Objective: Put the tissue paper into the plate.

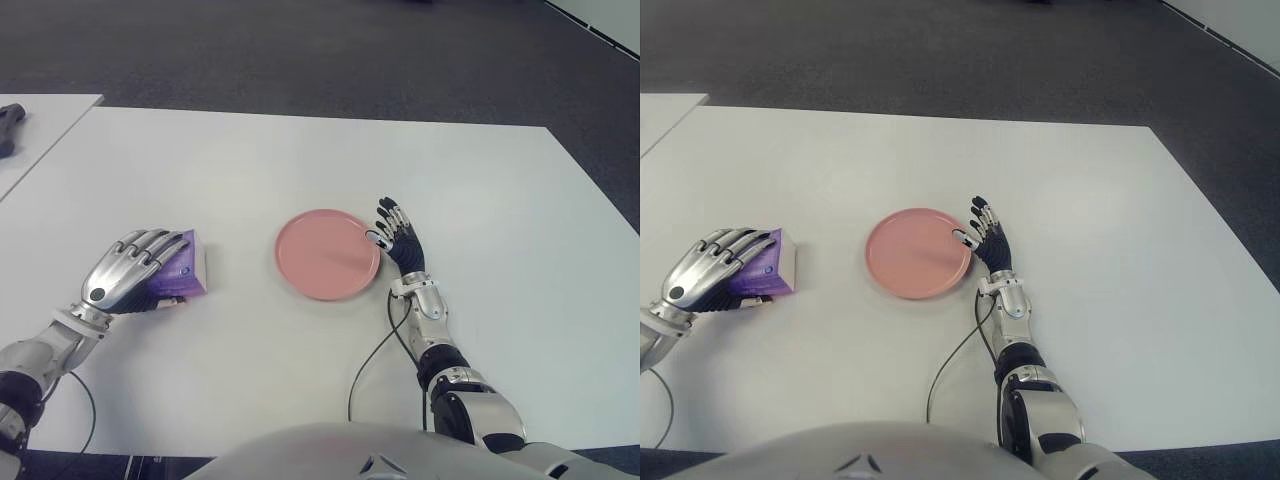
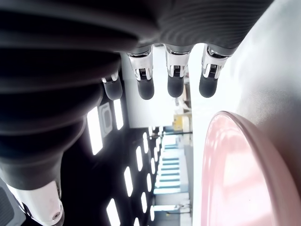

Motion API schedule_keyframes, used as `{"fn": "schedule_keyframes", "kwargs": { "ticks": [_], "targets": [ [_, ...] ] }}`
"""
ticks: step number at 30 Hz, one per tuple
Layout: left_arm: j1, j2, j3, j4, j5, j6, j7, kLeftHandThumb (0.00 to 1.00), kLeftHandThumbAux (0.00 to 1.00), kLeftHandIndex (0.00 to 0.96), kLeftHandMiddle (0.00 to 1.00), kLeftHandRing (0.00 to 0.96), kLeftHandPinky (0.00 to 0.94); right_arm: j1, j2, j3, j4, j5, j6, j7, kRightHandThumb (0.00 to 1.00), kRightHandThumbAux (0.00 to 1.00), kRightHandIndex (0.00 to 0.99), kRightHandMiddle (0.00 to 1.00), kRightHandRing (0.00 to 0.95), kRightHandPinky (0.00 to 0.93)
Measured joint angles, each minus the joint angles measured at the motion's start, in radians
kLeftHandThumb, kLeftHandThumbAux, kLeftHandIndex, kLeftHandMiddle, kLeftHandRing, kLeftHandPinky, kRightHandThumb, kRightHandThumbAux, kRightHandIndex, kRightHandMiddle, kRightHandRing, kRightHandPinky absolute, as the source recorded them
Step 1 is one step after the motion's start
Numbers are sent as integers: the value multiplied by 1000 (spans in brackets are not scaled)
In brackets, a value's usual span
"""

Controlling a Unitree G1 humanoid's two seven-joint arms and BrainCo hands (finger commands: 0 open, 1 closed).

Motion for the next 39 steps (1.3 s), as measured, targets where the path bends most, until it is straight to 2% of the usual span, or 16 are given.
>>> {"fn": "schedule_keyframes", "kwargs": {
  "ticks": [2,5,8,11,14,19,28,39],
  "targets": [
    [-14,-13,-16,18,0,-6,39,382,633,464,609,607,664,0,0,0,-1,0,0,0,96,706,62,30,13,55],
    [-38,-32,-36,47,0,-14,90,599,679,448,694,708,765,0,0,0,-2,0,0,0,96,706,62,30,13,55],
    [-65,-53,-61,87,4,-4,153,677,693,445,769,783,837,0,1,0,-3,0,1,0,96,706,62,30,13,55],
    [-104,-94,-97,158,32,62,273,707,696,444,820,828,877,0,1,0,-4,0,1,0,96,706,62,30,13,55],
    [-139,-133,-118,218,42,113,355,722,697,444,851,854,893,1,1,0,-5,0,2,0,96,706,62,30,13,55],
    [-192,-167,-129,280,34,157,401,732,697,443,871,873,895,1,1,0,-6,0,5,1,96,706,62,30,13,55],
    [-263,-211,-138,230,-6,149,389,739,697,443,879,880,892,0,0,-1,-8,1,4,1,96,706,62,30,13,55],
    [-278,-212,-157,207,-28,100,355,739,697,443,881,877,885,0,-4,-1,-9,1,5,1,96,706,62,30,13,55]
  ]
}}
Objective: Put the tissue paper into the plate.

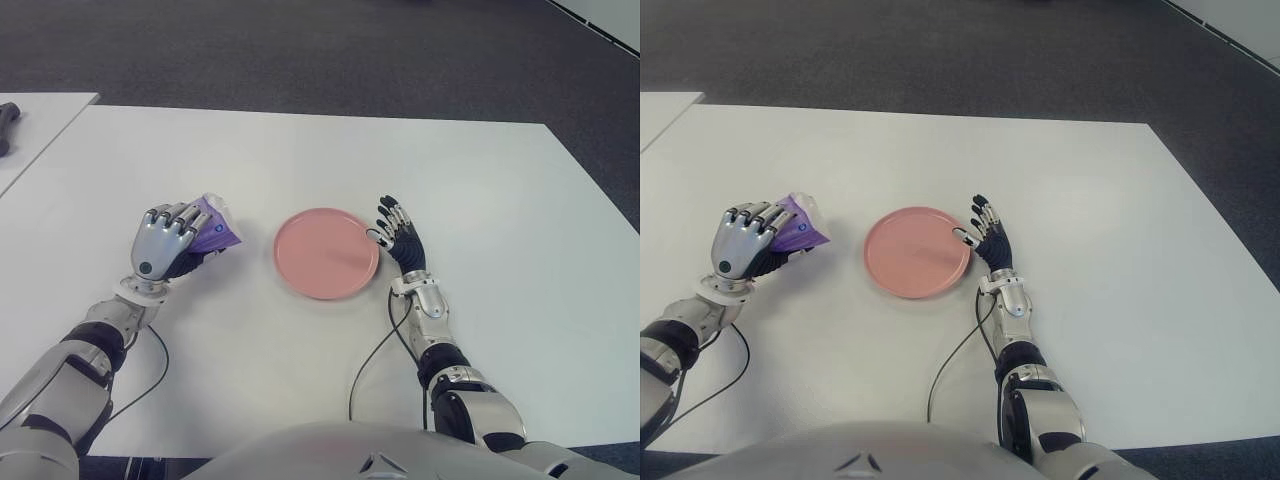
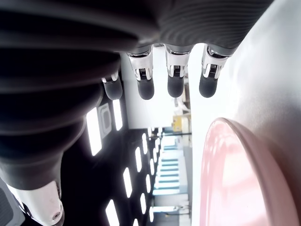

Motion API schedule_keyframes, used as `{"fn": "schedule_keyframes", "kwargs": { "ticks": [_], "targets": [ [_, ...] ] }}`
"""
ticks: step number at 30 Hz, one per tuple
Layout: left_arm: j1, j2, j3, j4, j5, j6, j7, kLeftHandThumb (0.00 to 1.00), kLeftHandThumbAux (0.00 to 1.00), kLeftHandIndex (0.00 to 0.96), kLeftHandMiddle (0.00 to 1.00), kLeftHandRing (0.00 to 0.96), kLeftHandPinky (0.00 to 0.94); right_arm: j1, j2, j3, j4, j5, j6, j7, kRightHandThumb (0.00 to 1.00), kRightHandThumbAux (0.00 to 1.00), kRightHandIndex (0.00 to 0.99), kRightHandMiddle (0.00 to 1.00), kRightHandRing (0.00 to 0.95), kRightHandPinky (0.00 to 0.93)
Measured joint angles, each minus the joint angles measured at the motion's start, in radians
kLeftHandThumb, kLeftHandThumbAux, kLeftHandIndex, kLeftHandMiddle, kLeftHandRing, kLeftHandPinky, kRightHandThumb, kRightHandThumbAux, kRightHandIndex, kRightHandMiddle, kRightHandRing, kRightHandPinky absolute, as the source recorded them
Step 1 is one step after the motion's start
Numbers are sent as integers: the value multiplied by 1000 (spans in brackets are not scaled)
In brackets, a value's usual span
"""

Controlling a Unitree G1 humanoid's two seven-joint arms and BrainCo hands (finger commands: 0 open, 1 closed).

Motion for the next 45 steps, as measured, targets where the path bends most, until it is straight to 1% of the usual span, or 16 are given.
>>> {"fn": "schedule_keyframes", "kwargs": {
  "ticks": [5,8,12,17,22,24,27,31,35,40,45],
  "targets": [
    [-26,-6,-19,2,0,-20,-2,738,697,443,880,877,883,0,-1,-1,2,0,-1,0,96,706,62,30,13,55],
    [-49,-4,-19,-23,-4,-36,-35,738,697,443,878,874,880,0,-1,-1,3,1,-2,0,96,706,62,30,13,55],
    [-72,7,-6,-116,-20,-52,-115,738,697,443,876,873,879,-3,-2,-2,5,1,-3,0,96,706,62,30,13,55],
    [-88,29,54,-296,-54,-52,-261,738,697,443,874,874,882,-7,-3,-2,11,1,-3,0,96,706,62,30,13,55],
    [-128,28,108,-415,-82,-38,-383,736,698,443,874,877,885,-12,-4,-3,19,2,-3,0,96,706,62,30,13,55],
    [-139,17,129,-470,-90,-28,-426,736,698,443,877,881,888,-13,-5,-4,22,2,-4,0,96,706,62,30,13,55],
    [-150,-15,149,-559,-111,-21,-487,737,699,443,881,884,890,-17,-8,-5,29,3,-5,0,96,706,62,30,13,55],
    [-149,-72,158,-637,-151,-53,-561,738,699,443,885,884,884,-22,-8,-6,37,3,-6,-1,96,706,62,30,13,55],
    [-147,-134,141,-645,-168,-115,-605,739,699,443,885,883,882,-26,-7,-6,41,3,-8,-4,96,706,62,30,13,55],
    [-161,-187,115,-593,-166,-198,-648,740,698,444,883,883,883,-30,-5,-6,46,3,-9,-8,96,706,62,30,13,55],
    [-225,-229,87,-488,-144,-226,-653,741,697,444,878,881,879,-31,-6,-6,52,3,-11,-11,96,706,62,30,13,55]
  ]
}}
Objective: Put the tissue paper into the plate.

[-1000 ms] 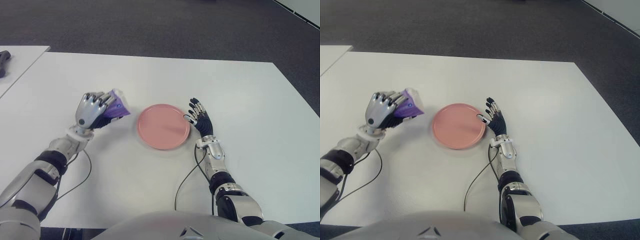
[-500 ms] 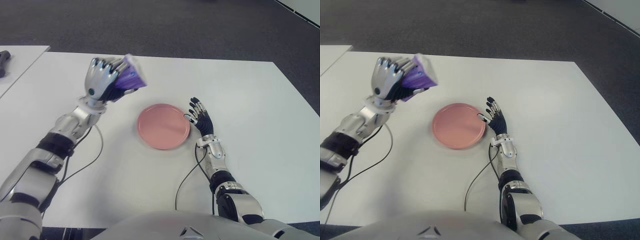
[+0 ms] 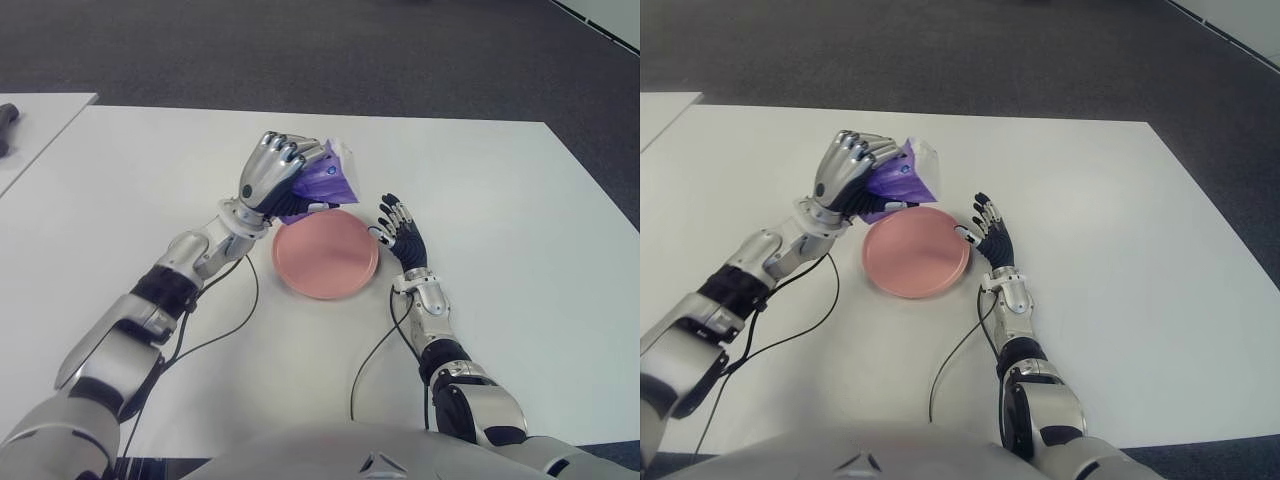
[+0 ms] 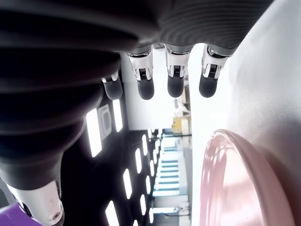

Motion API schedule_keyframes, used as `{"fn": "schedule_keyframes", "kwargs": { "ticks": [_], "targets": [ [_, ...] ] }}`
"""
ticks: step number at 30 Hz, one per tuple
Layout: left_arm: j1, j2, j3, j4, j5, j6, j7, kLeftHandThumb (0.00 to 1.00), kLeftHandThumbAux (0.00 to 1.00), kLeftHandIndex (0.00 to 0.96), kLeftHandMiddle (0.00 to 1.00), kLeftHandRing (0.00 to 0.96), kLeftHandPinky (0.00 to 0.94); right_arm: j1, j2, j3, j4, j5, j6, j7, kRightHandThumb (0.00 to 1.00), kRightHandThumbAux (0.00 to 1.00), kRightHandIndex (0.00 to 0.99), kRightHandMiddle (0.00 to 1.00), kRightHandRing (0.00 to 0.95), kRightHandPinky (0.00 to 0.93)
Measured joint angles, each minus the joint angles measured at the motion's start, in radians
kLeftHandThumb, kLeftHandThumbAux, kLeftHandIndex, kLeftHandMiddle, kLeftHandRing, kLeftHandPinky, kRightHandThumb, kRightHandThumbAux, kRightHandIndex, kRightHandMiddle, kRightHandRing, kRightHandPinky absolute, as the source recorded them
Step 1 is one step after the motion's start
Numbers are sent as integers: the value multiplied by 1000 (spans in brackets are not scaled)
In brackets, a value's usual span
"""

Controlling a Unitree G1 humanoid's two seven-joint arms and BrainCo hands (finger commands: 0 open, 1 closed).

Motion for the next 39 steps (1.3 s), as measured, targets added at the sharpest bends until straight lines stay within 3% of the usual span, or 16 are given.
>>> {"fn": "schedule_keyframes", "kwargs": {
  "ticks": [9,17,30,39],
  "targets": [
    [-144,-115,-85,280,70,-8,84,744,696,444,868,876,874,-3,1,2,4,-4,-7,-8,96,706,62,30,13,55],
    [-163,-208,-190,388,119,-44,165,743,696,444,865,872,871,-7,6,8,4,-8,-11,-14,96,706,62,30,13,55],
    [-201,-218,-295,539,136,-71,222,734,698,443,862,860,862,-3,3,10,7,-28,-18,-25,96,706,62,30,13,55],
    [-213,-227,-362,613,146,-29,221,737,697,444,856,855,859,-3,3,11,8,-34,-18,-25,96,706,62,30,13,55]
  ]
}}
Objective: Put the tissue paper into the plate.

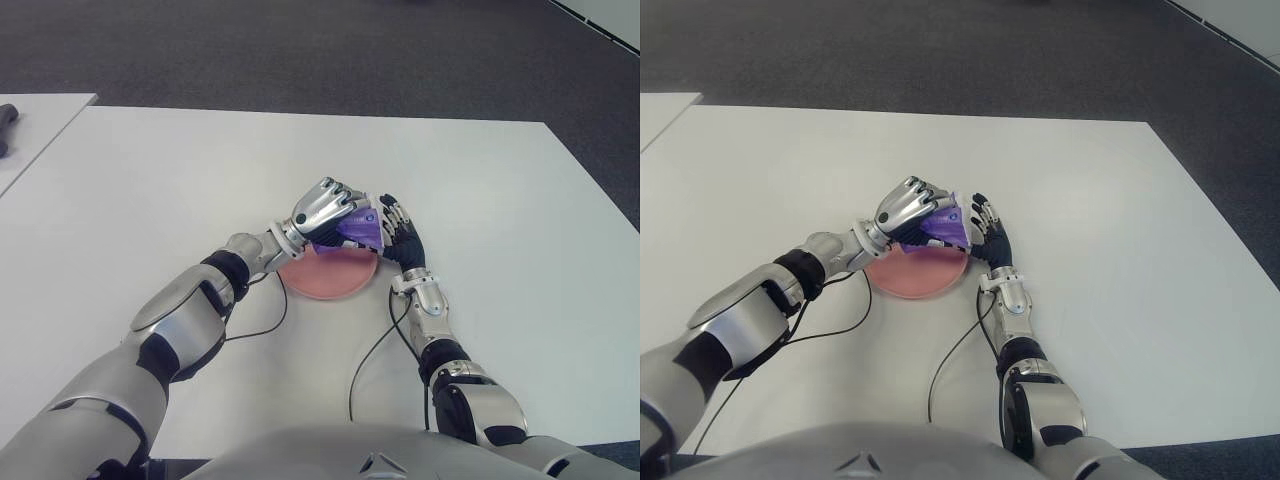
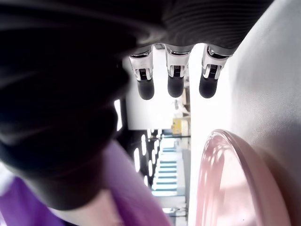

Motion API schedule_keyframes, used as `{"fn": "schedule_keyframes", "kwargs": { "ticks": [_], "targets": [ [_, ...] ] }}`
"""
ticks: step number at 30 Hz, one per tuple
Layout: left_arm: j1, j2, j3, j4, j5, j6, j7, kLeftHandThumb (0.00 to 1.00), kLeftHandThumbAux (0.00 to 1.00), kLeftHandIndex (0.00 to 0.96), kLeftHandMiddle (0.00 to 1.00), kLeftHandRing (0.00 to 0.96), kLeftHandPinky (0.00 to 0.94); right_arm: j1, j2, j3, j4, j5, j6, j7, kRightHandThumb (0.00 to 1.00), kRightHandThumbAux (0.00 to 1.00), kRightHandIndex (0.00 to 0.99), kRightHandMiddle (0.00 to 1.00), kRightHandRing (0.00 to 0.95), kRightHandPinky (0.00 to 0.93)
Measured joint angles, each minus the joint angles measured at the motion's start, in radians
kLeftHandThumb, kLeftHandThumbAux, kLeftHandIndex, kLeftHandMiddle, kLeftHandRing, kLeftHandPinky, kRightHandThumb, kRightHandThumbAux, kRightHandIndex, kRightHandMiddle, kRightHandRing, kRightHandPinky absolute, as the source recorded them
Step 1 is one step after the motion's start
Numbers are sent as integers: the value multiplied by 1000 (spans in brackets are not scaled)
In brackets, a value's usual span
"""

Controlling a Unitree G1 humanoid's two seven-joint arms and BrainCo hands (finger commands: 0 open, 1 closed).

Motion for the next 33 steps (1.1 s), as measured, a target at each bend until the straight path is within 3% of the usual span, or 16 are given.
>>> {"fn": "schedule_keyframes", "kwargs": {
  "ticks": [18,33],
  "targets": [
    [-24,1,-72,16,1,62,0,739,696,444,850,854,867,-1,0,-1,4,0,0,-2,96,706,62,30,13,55],
    [-24,60,-95,-62,7,87,-36,741,695,444,853,857,870,-3,0,-1,5,0,0,0,96,706,62,30,13,55]
  ]
}}
